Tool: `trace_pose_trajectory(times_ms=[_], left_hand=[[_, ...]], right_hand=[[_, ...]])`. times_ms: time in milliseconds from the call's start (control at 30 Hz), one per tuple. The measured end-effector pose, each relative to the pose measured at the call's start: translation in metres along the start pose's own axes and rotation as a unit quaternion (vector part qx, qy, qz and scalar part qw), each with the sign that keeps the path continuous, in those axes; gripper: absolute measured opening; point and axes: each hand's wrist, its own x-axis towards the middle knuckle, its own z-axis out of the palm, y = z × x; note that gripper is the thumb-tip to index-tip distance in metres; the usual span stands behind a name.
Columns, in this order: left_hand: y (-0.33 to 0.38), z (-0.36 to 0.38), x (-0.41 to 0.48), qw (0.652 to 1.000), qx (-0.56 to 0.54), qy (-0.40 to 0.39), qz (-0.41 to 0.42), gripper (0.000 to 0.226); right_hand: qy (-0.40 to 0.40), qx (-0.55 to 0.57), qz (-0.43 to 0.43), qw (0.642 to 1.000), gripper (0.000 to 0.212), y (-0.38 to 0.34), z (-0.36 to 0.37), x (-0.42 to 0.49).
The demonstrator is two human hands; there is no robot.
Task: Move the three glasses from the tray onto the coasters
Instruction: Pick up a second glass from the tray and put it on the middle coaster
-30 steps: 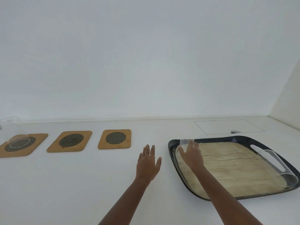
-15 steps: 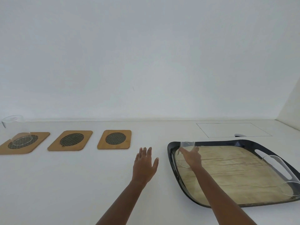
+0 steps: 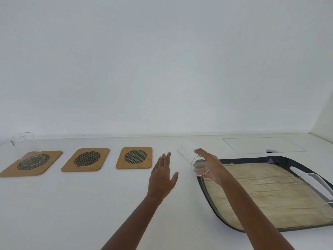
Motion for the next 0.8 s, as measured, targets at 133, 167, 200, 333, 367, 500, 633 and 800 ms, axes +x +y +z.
trace_pose_trajectory(times_ms=[133,167,200,333,367,500,633,800], left_hand=[[-0.01,-0.021,0.002,0.942,-0.283,0.017,-0.178,0.042],[-0.014,-0.027,0.002,0.896,-0.381,0.005,-0.227,0.036],[-0.018,-0.033,0.001,0.843,-0.466,-0.015,-0.268,0.035],[-0.043,-0.057,-0.002,0.725,-0.595,-0.117,-0.327,0.064],[-0.049,-0.062,-0.005,0.71,-0.61,-0.13,-0.326,0.068],[-0.075,-0.085,-0.013,0.677,-0.657,-0.169,-0.285,0.072],[-0.094,-0.097,-0.019,0.694,-0.643,-0.17,-0.276,0.062],[-0.165,-0.138,-0.036,0.715,-0.614,-0.084,-0.322,0.048]], right_hand=[[-0.067,0.035,0.029,0.997,0.035,-0.006,0.034,-0.011],[-0.086,0.052,0.039,0.994,0.038,-0.005,0.043,-0.012],[-0.106,0.071,0.045,0.991,0.037,-0.004,0.052,-0.013],[-0.177,0.122,0.051,0.975,0.037,0.005,0.09,-0.019],[-0.19,0.127,0.05,0.972,0.038,0.008,0.1,-0.019],[-0.221,0.147,0.048,0.963,0.032,0.017,0.138,-0.023],[-0.205,0.097,0.021,0.974,0.035,0.022,0.156,-0.022],[-0.138,-0.102,-0.026,0.985,0.027,0.032,0.236,-0.026]])
